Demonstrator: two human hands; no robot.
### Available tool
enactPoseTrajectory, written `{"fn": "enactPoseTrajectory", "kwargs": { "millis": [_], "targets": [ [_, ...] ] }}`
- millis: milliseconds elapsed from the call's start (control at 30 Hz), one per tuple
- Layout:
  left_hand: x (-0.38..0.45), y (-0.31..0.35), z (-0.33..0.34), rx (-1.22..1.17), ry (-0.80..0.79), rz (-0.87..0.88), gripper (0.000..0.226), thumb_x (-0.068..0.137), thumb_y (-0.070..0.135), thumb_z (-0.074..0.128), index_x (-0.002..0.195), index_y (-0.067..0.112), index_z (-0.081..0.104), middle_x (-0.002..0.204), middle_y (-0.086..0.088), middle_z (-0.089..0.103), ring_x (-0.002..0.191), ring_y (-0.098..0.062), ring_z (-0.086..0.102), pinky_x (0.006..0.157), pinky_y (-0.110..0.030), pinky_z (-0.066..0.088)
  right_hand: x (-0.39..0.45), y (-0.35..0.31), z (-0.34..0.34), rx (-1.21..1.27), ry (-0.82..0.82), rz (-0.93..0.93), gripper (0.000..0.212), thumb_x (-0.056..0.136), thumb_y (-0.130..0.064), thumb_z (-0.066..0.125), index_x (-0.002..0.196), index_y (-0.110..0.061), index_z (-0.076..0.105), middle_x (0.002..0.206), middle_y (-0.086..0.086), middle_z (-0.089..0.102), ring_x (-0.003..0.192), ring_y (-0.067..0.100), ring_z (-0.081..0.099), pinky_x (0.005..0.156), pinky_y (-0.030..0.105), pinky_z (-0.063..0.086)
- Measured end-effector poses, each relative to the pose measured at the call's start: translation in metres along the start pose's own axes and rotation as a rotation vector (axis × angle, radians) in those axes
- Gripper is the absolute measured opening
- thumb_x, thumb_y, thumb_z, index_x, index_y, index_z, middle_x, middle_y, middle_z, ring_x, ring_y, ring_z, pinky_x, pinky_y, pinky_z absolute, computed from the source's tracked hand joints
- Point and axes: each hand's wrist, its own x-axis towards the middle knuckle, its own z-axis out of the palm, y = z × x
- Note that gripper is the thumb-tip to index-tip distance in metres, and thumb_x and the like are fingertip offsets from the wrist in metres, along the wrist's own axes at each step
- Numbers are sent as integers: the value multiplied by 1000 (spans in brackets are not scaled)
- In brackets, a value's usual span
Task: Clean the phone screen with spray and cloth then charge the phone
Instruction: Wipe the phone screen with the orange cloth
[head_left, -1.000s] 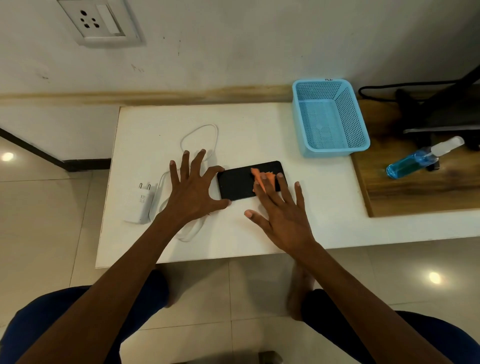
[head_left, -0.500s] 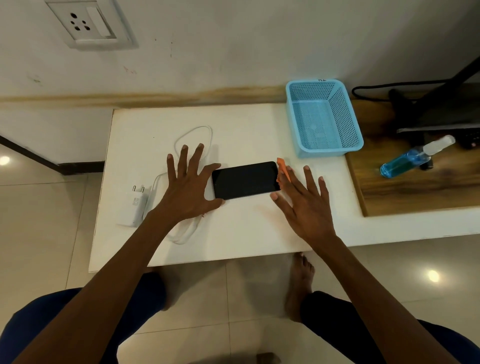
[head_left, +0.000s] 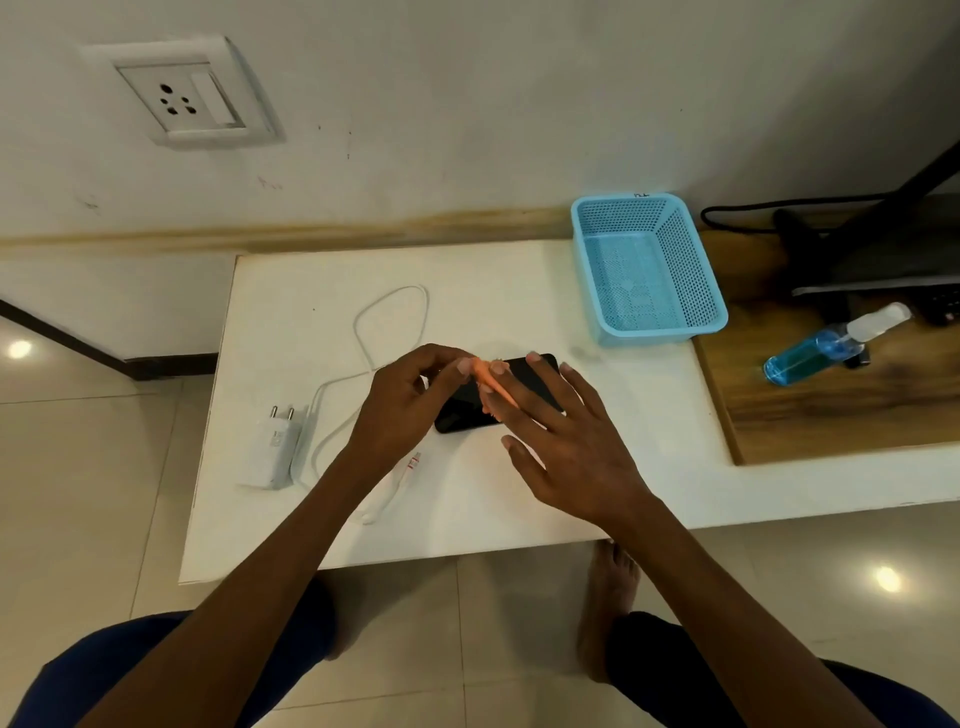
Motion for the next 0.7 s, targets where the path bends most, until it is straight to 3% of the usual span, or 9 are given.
{"fn": "enactPoseTrajectory", "kwargs": {
  "millis": [267, 367, 500, 567, 633, 700],
  "targets": [
    [1, 2, -2, -92, -43, -98, 12, 93, 35, 63, 86, 27, 69, 84, 14, 70, 77, -1, 60, 67, -8, 43, 1, -5, 4, 36, 19, -7, 52, 101, -27, 45, 152, -19, 37, 162, 4, 28, 151, 32, 22, 116, 54, 28],
    [1, 4, -2, -131, -47, -121, 12, 93, 31, 64, 82, 29, 68, 78, 16, 69, 75, 0, 60, 66, -7, 43, 2, -5, 3, 143, 91, -6, 47, 98, -15, 52, 145, -16, 49, 153, 6, 45, 144, 32, 37, 112, 49, 38],
    [0, 3, -1, -172, -78, -144, 20, 94, 26, 63, 76, 34, 67, 74, 14, 68, 73, -4, 60, 67, -15, 44, 6, -5, 0, 355, 277, 100, 31, 96, -11, 56, 124, -7, 68, 124, 8, 69, 116, 23, 62, 95, 38, 52],
    [0, 2, -1, -158, -91, -156, 21, 94, 27, 62, 75, 35, 67, 74, 14, 68, 72, -4, 60, 67, -18, 44, 9, -7, -4, 541, 299, 234, 29, 96, -20, 56, 122, -15, 68, 119, 0, 70, 109, 12, 61, 91, 31, 53],
    [0, -1, 0, -122, -97, -164, 17, 93, 30, 62, 78, 32, 67, 77, 11, 70, 74, -7, 61, 70, -23, 45, 12, -10, -11, 720, 267, 412, 31, 95, -27, 61, 124, -35, 60, 119, -17, 65, 107, 2, 62, 87, 16, 49],
    [-1, -2, 1, -62, -81, -147, 13, 93, 35, 62, 81, 33, 66, 82, 11, 69, 74, -4, 60, 66, -14, 42, 15, -11, -14, 841, 251, 529, 39, 92, -25, 67, 119, -49, 54, 113, -27, 65, 103, -3, 63, 81, 6, 43]
  ]
}}
